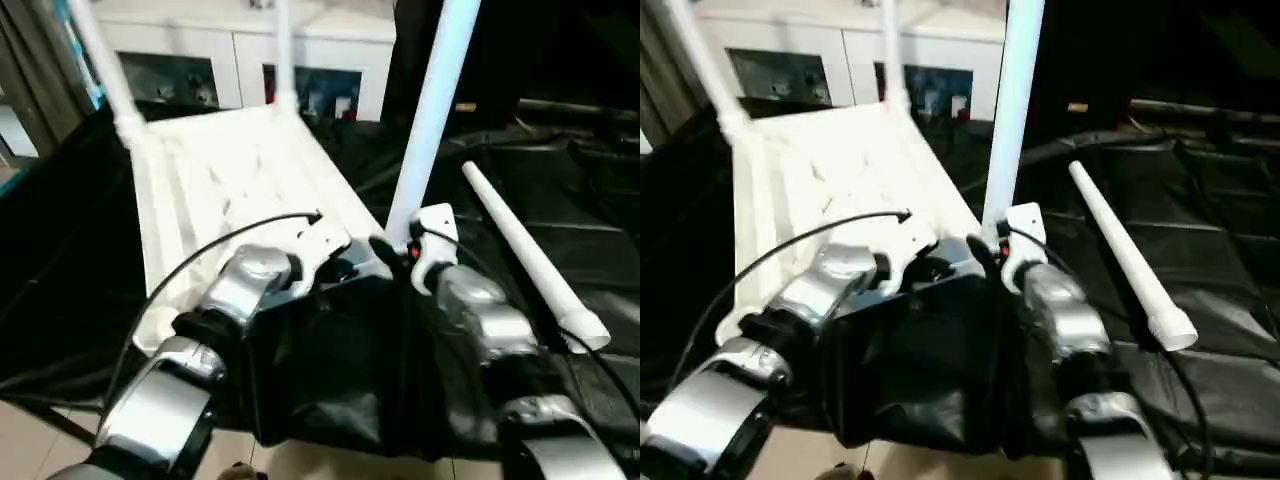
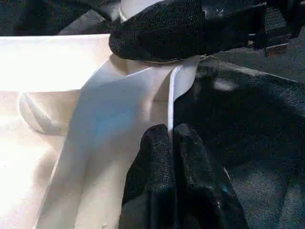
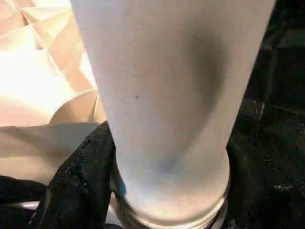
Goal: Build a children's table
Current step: Rotate leg to tighten
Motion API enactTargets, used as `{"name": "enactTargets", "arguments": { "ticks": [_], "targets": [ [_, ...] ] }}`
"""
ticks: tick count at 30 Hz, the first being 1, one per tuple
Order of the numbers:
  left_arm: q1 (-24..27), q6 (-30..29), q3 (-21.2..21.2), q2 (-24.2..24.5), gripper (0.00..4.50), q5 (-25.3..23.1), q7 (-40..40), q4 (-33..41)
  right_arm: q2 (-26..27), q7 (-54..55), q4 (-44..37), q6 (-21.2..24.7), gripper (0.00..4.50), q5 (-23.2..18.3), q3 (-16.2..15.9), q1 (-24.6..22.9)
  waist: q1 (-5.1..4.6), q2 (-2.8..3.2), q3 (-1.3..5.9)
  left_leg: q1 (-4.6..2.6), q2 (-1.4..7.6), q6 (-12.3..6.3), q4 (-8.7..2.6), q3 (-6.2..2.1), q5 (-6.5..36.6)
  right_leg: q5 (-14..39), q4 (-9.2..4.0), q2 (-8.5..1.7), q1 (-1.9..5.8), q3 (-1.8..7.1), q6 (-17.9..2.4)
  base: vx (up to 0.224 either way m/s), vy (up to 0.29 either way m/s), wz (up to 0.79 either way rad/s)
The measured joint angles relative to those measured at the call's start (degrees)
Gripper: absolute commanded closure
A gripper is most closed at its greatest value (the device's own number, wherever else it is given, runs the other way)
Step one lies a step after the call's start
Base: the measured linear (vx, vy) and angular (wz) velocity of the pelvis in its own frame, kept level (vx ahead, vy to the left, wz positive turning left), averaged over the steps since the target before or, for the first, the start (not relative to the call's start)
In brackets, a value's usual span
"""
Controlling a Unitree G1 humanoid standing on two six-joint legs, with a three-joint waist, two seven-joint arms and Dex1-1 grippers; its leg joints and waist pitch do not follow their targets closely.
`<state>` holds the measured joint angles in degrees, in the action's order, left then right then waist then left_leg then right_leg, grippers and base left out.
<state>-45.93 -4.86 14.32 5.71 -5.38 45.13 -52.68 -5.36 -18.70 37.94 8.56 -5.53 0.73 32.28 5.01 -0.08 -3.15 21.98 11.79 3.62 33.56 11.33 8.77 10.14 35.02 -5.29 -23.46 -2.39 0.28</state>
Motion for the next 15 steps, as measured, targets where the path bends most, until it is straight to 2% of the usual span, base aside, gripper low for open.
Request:
{"name": "enactTargets", "arguments": {
  "ticks": [1,5,8,11,15],
  "targets": [
    [0.0,0.11,0.0,0.01,4.5,0.0,0.02,0.0,0.01,-0.25,0.02,-0.04,1.21,-0.44,0.16,0.0,0.01,0.0,0.0,0.0,0.01,0.0,-0.01,-0.01,0.0,0.0,0.0,0.0,0.0,-0.03,0.0,0.0,0.0,0.0],
    [0.06,1.3,0.17,0.79,4.5,-0.05,1.02,-0.06,-0.4,-4.15,-0.13,-0.2,0.87,-0.88,0.61,-0.23,-0.02,0.0,0.0,0.02,0.03,0.0,-0.03,-0.03,0.0,0.0,0.0,0.01,-0.01,-0.08,0.01,0.0,0.0,0.0],
    [0.34,3.21,0.28,2.46,4.5,-0.04,4.15,-0.08,-2.75,-10.51,-1.91,0.31,0.87,-1.28,-0.61,-1.39,0.0,0.0,-0.01,0.03,0.05,0.0,-0.08,-0.05,0.0,0.01,0.0,0.02,-0.03,-0.12,0.03,0.0,0.0,0.0],
    [1.11,5.44,0.19,4.9,4.5,0.29,9.42,0.51,-6.62,-19.27,-4.72,0.75,0.87,-2.0,-3.16,-3.13,0.08,-0.01,-0.02,0.07,0.05,-0.02,-0.13,-0.05,0.01,0.05,-0.02,0.02,-0.05,-0.13,0.09,0.0,0.0,0.0],
    [2.82,6.59,0.2,7.97,4.5,1.55,15.92,3.0,-10.36,-27.68,-6.25,0.77,0.87,-2.86,-5.48,-3.46,0.11,-0.01,-0.02,0.14,0.05,-0.06,-0.19,-0.01,0.05,0.06,-0.04,0.02,-0.14,-0.14,0.1,0.0,0.0,0.0]
  ]
}}
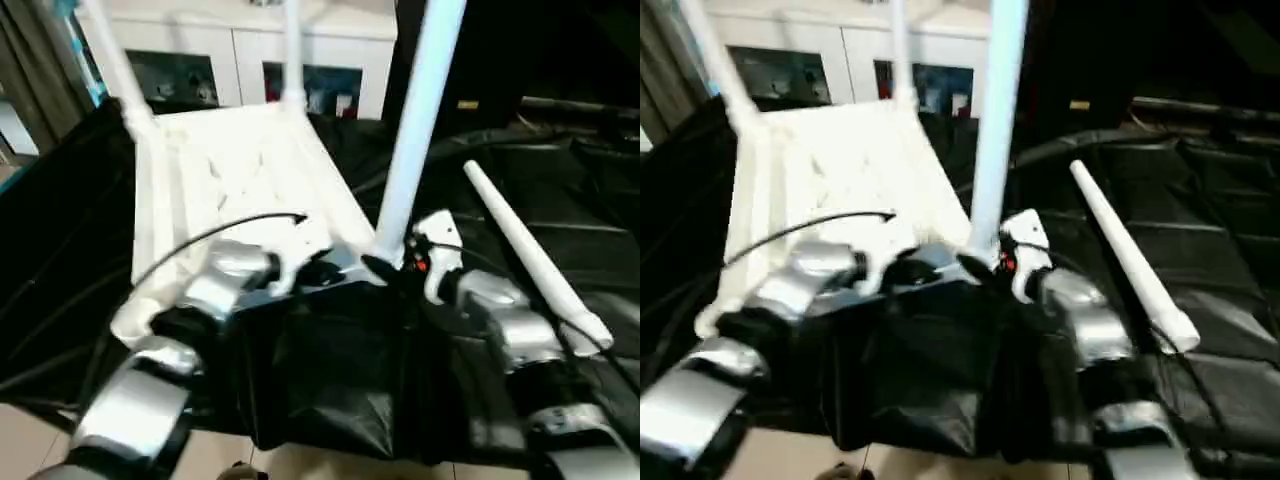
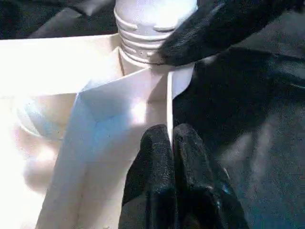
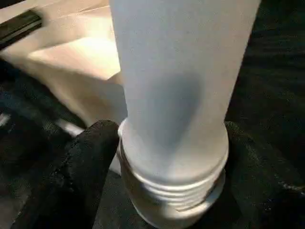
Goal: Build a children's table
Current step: Rotate leg to tighten
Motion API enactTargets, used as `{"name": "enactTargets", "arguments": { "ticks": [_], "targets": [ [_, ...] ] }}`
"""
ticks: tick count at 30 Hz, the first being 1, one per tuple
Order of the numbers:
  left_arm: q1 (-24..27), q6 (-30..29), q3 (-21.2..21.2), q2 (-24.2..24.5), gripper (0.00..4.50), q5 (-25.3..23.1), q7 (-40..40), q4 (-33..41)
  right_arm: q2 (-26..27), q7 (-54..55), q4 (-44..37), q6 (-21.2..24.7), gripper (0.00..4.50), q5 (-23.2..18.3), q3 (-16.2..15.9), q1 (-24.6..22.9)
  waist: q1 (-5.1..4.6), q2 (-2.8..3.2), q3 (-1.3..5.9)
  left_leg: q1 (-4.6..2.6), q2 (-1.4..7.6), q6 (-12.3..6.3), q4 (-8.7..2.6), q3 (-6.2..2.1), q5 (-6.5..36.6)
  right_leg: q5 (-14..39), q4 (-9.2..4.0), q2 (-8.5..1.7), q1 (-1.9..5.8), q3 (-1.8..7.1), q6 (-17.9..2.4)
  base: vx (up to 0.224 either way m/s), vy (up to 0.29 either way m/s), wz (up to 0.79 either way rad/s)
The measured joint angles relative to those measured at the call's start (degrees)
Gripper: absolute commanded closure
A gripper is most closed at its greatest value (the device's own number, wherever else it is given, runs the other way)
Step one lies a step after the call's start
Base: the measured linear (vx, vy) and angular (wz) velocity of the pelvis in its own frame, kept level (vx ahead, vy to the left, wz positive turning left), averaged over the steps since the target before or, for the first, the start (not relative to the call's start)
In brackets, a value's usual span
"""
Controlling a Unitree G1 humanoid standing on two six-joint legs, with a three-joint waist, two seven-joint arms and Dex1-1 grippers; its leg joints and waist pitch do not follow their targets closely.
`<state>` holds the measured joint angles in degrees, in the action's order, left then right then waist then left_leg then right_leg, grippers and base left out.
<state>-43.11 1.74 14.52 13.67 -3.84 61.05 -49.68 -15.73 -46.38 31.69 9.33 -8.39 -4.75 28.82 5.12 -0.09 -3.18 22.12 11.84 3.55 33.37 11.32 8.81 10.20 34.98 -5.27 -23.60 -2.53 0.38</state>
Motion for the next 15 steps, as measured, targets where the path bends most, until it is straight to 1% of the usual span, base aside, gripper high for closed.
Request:
{"name": "enactTargets", "arguments": {
  "ticks": [2,4,7,9,11,13,15],
  "targets": [
    [0.82,0.71,0.15,1.62,4.5,0.79,4.55,1.3,-1.28,-4.52,-1.26,-0.03,0.87,-0.56,-0.67,-0.36,0.07,0.01,0.0,0.05,0.02,0.0,-0.07,0.02,0.0,0.01,0.01,0.0,-0.08,-0.03,0.01,0.0,0.0,0.0],
    [1.78,1.0,0.56,2.93,4.5,1.97,8.89,2.76,-2.95,-9.22,-3.81,-0.03,0.87,-1.27,-1.97,-1.33,0.67,0.04,-0.02,0.11,0.03,-0.02,-0.08,0.04,0.01,0.03,0.01,0.0,-0.13,-0.04,0.03,0.0,0.0,0.0],
    [2.43,2.01,0.65,4.25,4.5,2.42,12.68,3.31,-5.12,-13.66,-5.92,-0.11,0.87,-1.68,-3.37,-1.69,1.28,0.04,-0.03,0.15,0.03,-0.03,-0.02,0.05,0.01,0.03,0.02,-0.01,-0.14,-0.04,0.03,0.0,0.0,0.0],
    [2.61,2.31,0.65,4.78,4.5,2.65,13.69,3.32,-5.28,-14.14,-5.9,-0.12,0.87,-1.81,-3.4,-1.68,1.35,0.03,-0.03,0.15,0.04,-0.03,0.06,0.04,0.01,0.02,0.04,-0.01,-0.13,-0.03,0.02,0.0,0.0,0.0],
    [2.77,2.28,0.65,5.03,4.5,2.92,13.99,3.55,-5.14,-14.36,-5.78,-0.12,1.21,-2.14,-3.41,-1.68,1.32,0.03,-0.03,0.15,0.03,-0.02,0.1,0.04,0.01,0.01,0.05,-0.02,-0.13,0.0,0.01,0.0,0.0,0.0],
    [2.86,2.14,0.65,5.12,4.5,3.0,14.25,3.82,-5.11,-15.24,-5.78,-0.07,1.21,-2.46,-3.56,-1.68,1.31,0.02,-0.04,0.16,0.03,-0.02,0.11,0.05,0.01,0.01,0.04,-0.01,-0.13,0.01,0.01,0.0,0.0,0.0],
    [3.03,1.95,0.6,5.19,4.5,3.03,14.34,4.12,-4.99,-15.49,-5.78,0.13,1.48,-2.55,-3.58,-1.68,1.32,0.0,-0.05,0.16,0.03,-0.02,0.08,0.05,0.02,0.01,0.05,-0.01,-0.14,-0.01,0.01,0.0,0.0,0.0]
  ]
}}
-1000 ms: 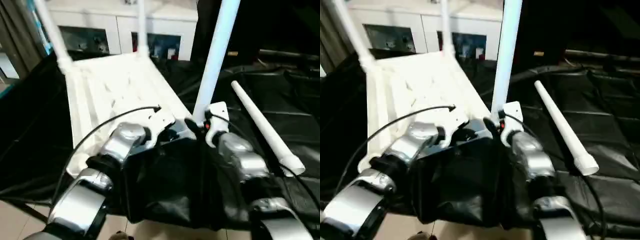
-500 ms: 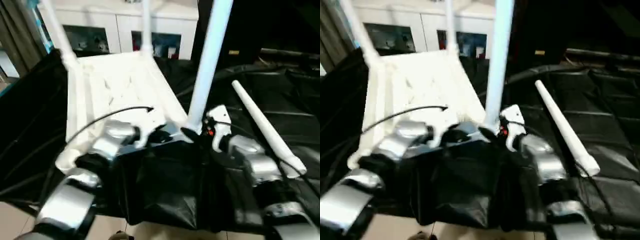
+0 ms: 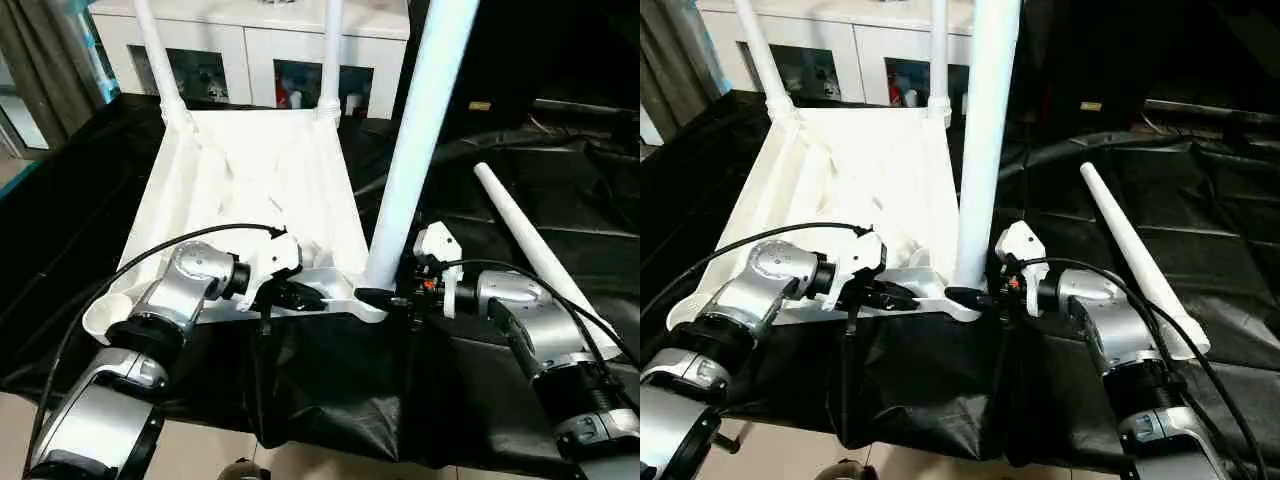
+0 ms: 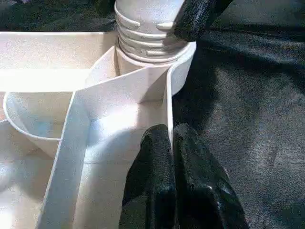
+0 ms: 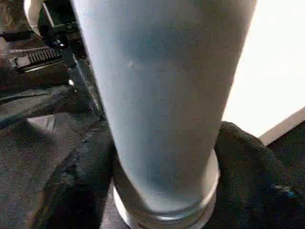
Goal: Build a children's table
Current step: Rotate leg to tighten
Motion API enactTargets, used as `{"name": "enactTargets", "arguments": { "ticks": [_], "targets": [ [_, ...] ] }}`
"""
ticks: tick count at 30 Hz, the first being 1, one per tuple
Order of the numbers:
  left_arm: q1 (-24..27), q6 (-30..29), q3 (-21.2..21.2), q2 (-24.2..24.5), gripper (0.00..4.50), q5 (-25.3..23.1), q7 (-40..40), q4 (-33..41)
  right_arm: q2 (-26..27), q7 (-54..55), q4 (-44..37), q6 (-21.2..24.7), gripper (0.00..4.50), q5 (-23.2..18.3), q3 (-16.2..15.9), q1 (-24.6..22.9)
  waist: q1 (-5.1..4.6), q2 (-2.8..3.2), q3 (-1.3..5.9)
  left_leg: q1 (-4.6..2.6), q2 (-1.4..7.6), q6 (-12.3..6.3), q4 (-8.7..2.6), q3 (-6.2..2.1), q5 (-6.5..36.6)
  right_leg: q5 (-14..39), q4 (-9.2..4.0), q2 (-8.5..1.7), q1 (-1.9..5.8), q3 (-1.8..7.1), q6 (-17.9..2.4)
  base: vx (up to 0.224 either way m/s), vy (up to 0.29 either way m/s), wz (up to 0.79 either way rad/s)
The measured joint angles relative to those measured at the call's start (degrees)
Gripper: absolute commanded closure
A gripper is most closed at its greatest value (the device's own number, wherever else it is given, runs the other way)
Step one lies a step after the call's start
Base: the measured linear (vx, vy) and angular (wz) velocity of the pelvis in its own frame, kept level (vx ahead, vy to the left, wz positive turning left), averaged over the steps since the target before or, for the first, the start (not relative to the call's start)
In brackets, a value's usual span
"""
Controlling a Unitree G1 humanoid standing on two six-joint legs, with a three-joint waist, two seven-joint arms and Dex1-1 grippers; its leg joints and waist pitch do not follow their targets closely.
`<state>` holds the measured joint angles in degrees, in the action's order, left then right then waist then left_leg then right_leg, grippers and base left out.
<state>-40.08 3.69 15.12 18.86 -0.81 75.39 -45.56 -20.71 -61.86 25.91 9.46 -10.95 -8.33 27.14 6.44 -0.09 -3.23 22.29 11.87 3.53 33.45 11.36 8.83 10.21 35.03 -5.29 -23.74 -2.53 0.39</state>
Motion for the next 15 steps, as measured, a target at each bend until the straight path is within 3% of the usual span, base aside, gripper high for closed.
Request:
{"name": "enactTargets", "arguments": {
  "ticks": [8,15],
  "targets": [
    [0.17,-0.05,-0.03,-0.18,4.5,-0.29,-1.05,0.17,0.54,1.14,-0.02,1.32,1.84,-0.36,0.11,-0.01,-0.04,0.0,0.0,0.0,0.0,0.0,0.0,0.0,0.0,0.0,0.02,0.0,-0.02,0.0,0.01,0.0,0.0,0.0],
    [-3.42,-2.61,-0.95,-5.8,4.5,-2.91,-15.68,-5.3,6.78,20.18,5.16,1.81,1.86,2.27,4.53,2.17,-1.23,-0.04,0.0,-0.16,-0.04,0.01,0.14,0.0,-0.02,0.02,0.03,0.0,0.11,0.14,0.04,0.0,0.0,0.0]
  ]
}}
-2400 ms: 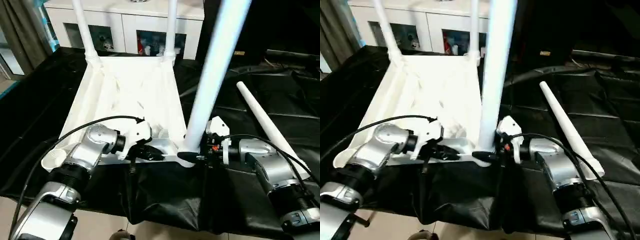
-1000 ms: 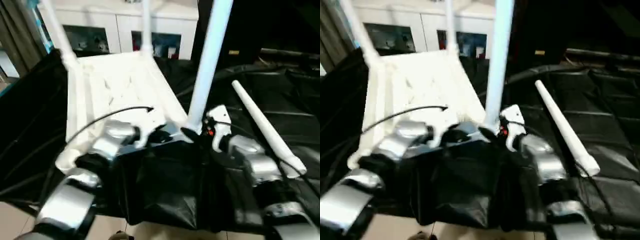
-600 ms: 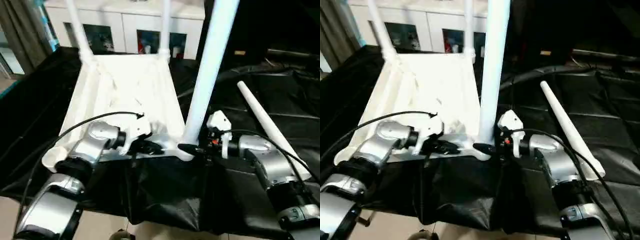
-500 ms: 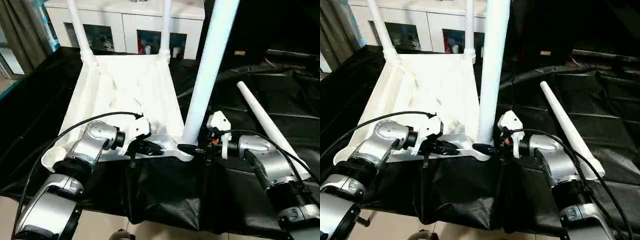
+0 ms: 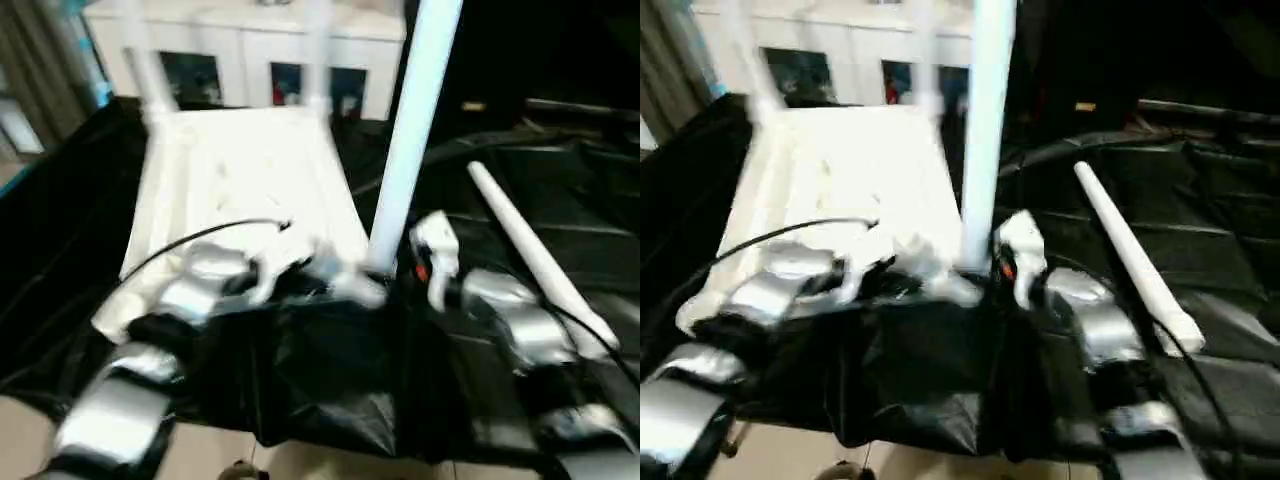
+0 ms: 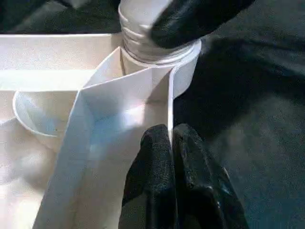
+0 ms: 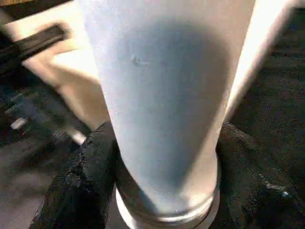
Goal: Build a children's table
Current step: Rotate leg to tighten
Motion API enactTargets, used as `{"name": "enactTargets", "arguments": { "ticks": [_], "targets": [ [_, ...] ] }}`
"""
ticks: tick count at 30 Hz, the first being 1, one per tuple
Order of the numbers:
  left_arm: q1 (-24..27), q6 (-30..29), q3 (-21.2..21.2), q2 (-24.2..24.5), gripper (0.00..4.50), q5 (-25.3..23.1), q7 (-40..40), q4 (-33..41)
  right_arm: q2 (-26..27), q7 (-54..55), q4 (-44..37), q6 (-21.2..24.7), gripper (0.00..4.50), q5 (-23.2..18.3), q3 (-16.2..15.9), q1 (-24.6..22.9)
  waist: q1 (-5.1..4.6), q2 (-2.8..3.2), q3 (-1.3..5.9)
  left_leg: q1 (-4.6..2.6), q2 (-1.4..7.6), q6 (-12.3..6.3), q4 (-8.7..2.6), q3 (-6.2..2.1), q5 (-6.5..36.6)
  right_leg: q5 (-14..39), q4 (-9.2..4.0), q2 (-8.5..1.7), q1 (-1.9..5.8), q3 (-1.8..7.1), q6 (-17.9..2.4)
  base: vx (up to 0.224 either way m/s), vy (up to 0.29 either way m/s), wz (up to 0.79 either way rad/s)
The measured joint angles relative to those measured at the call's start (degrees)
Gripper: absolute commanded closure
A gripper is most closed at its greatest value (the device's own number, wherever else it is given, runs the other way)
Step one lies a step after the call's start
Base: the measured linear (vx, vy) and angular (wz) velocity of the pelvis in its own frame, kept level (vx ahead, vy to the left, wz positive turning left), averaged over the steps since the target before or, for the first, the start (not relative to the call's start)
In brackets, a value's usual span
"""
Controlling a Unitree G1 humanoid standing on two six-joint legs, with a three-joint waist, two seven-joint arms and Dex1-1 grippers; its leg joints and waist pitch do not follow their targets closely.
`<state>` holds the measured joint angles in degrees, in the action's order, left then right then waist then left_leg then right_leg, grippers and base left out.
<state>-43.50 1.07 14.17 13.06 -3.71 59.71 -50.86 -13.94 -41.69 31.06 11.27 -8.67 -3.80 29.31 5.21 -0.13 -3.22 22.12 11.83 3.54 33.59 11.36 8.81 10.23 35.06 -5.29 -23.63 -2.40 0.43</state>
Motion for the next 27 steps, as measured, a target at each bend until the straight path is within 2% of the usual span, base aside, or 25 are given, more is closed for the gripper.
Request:
{"name": "enactTargets", "arguments": {
  "ticks": [5,9,10,11,13,15,17,19,20,23,27],
  "targets": [
    [-3.85,-3.62,-0.53,-5.92,4.5,-1.21,-11.75,-4.71,6.77,18.75,3.32,-0.65,1.86,1.84,3.97,2.16,-0.23,-0.01,0.01,-0.02,-0.03,-0.01,-0.01,0.0,0.01,-0.05,-0.03,0.0,0.02,0.03,-0.08,0.0,0.0,0.0],
    [-5.16,-4.44,-0.68,-8.49,4.5,-1.75,-16.24,-6.48,9.13,25.66,4.67,-1.22,1.86,2.69,5.66,3.15,0.0,0.05,0.04,-0.04,-0.03,-0.02,-0.15,-0.02,0.02,-0.01,-0.06,0.0,0.07,-0.04,-0.01,0.0,0.0,0.0],
    [-5.17,-4.41,-0.71,-8.53,4.5,-1.79,-16.3,-6.52,9.26,25.74,5.12,-2.12,1.51,2.81,5.66,3.14,0.0,0.06,0.05,-0.04,-0.03,-0.02,-0.15,-0.03,0.02,-0.01,-0.06,0.0,0.08,-0.06,-0.01,0.0,0.0,0.0],
    [-5.17,-4.34,-0.72,-8.53,4.5,-1.81,-16.29,-6.52,9.29,25.72,5.32,-2.7,1.51,2.81,5.66,3.08,0.0,0.06,0.05,-0.03,-0.03,-0.02,-0.15,-0.03,0.02,-0.01,-0.07,0.0,0.08,-0.06,-0.01,0.0,0.0,0.0],
    [-5.17,-4.12,-0.72,-8.54,4.5,-2.0,-16.12,-6.52,9.32,25.59,5.49,-3.44,1.13,2.77,5.68,2.86,-0.01,0.06,0.05,-0.03,-0.04,-0.02,-0.13,-0.03,0.02,-0.01,-0.07,0.0,0.08,-0.05,-0.01,0.0,0.0,0.0],
    [-5.16,-3.54,-0.72,-8.2,4.5,-2.13,-15.2,-6.52,9.25,24.27,5.46,-4.24,1.13,2.81,5.64,2.58,-0.09,0.05,0.04,-0.01,-0.03,-0.02,-0.13,-0.03,0.02,-0.01,-0.09,0.0,0.08,-0.06,-0.01,0.0,0.0,0.0],
    [-5.16,-3.12,-0.72,-7.32,4.5,-2.12,-13.4,-6.51,8.71,21.67,5.12,-4.75,0.84,2.8,5.19,2.07,-0.16,0.05,0.03,-0.01,-0.03,-0.03,-0.18,-0.03,0.03,-0.01,-0.1,0.0,0.06,-0.06,-0.01,0.0,0.0,0.0],
    [-5.11,-2.9,-0.71,-7.0,4.5,-2.12,-12.53,-6.41,8.23,20.33,5.0,-4.92,0.84,2.81,4.95,2.04,-0.17,0.05,0.03,-0.01,-0.02,-0.03,-0.21,-0.03,0.03,-0.01,-0.1,0.01,0.05,-0.09,-0.01,0.0,0.0,0.0],
    [-4.41,-2.07,-0.61,-5.87,4.5,-2.09,-10.37,-5.41,6.09,16.34,4.14,-5.23,0.84,2.83,3.1,1.43,-0.2,0.05,0.03,-0.01,-0.02,-0.03,-0.29,-0.02,0.03,-0.01,-0.12,0.01,0.03,-0.08,-0.01,0.0,0.0,0.0],
    [-3.02,-0.46,-0.5,-3.75,4.5,-1.73,-5.64,-3.64,3.23,9.46,2.8,-5.87,0.84,2.81,1.09,-0.05,-0.15,0.06,0.04,-0.01,0.0,-0.03,-0.41,-0.02,0.02,0.02,-0.11,0.02,-0.02,-0.13,0.03,0.0,0.0,0.0],
    [1.03,0.72,-0.07,0.42,4.5,0.55,4.52,2.14,-1.97,-3.89,-1.3,-5.6,0.84,1.33,-1.97,-2.36,0.26,0.1,0.02,0.06,0.02,-0.04,-0.46,0.0,0.03,0.06,-0.12,0.02,-0.06,-0.18,0.05,0.0,0.0,0.0]
  ]
}}
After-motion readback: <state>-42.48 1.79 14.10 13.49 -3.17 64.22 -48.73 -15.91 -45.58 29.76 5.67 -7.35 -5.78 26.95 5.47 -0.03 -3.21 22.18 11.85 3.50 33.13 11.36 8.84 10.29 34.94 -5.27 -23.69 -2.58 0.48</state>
